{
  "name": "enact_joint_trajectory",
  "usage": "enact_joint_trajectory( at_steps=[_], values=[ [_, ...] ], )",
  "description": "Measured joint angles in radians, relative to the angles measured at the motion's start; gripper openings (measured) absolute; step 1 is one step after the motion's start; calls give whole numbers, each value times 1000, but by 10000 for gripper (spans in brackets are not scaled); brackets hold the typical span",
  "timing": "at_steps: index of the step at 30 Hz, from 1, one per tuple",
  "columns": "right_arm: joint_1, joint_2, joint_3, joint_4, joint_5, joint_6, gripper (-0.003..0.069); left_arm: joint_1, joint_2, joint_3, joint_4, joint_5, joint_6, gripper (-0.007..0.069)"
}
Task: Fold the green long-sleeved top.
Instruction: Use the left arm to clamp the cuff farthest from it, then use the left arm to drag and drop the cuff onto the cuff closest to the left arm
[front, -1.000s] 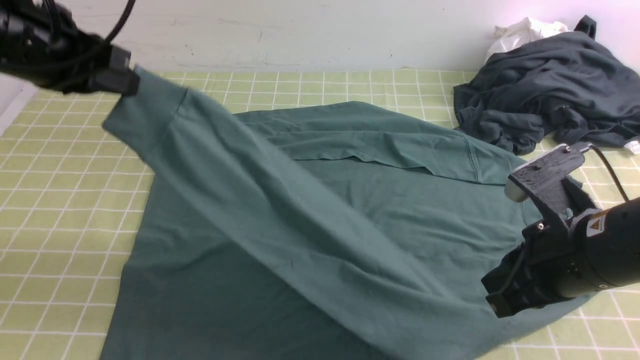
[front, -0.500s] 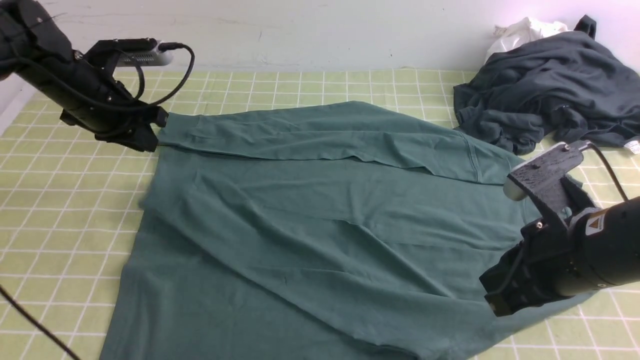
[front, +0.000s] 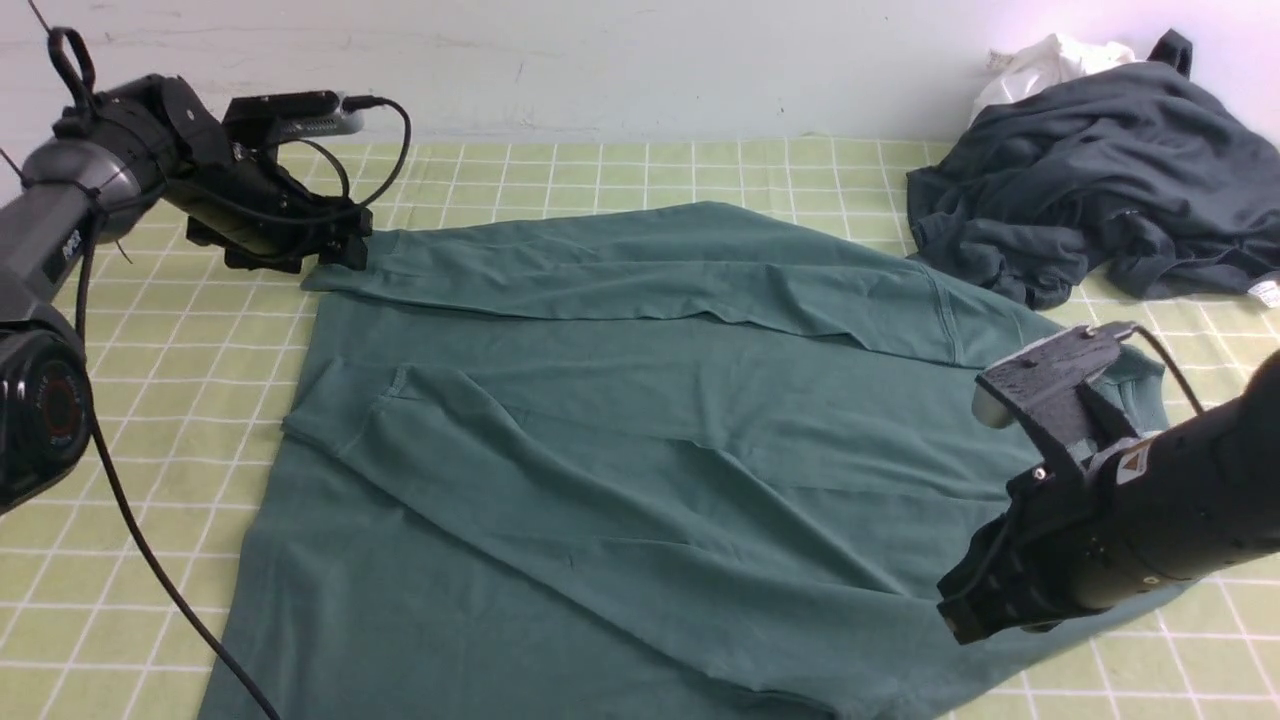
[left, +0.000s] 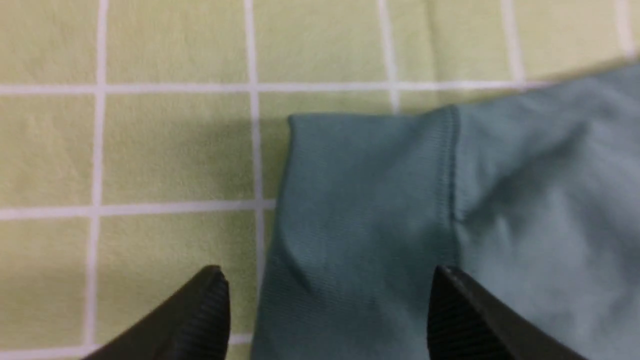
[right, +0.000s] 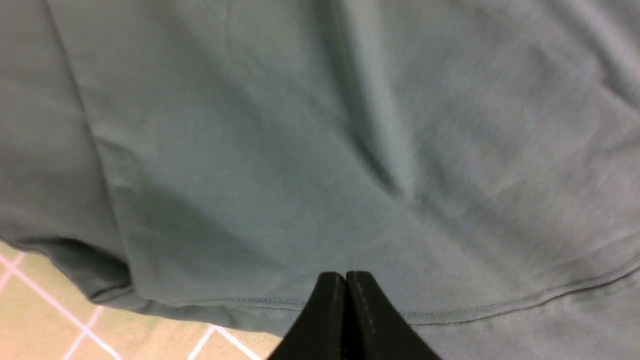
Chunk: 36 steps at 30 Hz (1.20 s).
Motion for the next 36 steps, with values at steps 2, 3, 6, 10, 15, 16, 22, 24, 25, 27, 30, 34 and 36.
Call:
enact_joint_trajectory(
  at_steps=[2, 3, 6, 10, 15, 16, 22, 24, 25, 27, 30, 34, 36],
  values=[
    [0, 26, 0, 13, -2, -1, -7, 0, 5, -10, 1, 3, -23, 414],
    [0, 40, 0, 18, -4, -2, -7, 0, 5, -11, 1, 11, -30, 367],
    [0, 61, -1, 25, -8, -10, -7, 0, 3, -21, 8, 30, -37, 171],
    [0, 65, -1, 38, -10, -24, -7, -3, -25, -70, 6, 95, -32, 22],
    [0, 51, -4, 41, 36, -26, -7, -38, -124, -149, 19, 334, -17, 8],
    [0, 39, -4, 41, 51, -30, -7, -55, -160, -145, 36, 369, -12, 9],
    [0, -81, -4, 41, 94, -54, -7, -158, -448, 44, 192, 411, -31, 9],
    [0, -124, -4, 41, 102, -55, -7, -171, -546, 163, 221, 411, -49, 9],
    [0, -156, -4, 41, 107, -55, -7, -173, -608, 248, 224, 411, -57, 9],
    [0, -197, -4, 41, 109, -55, -7, -173, -696, 404, 228, 411, -63, 9],
    [0, -230, -4, 41, 109, -55, -7, -172, -759, 564, 240, 411, -64, 9],
    [0, -260, -4, 41, 109, -55, -7, -172, -813, 818, 276, 403, -67, 15],
    [0, -261, -4, 41, 110, -55, -7, -172, -817, 896, 286, 371, -68, 48]
  ],
)
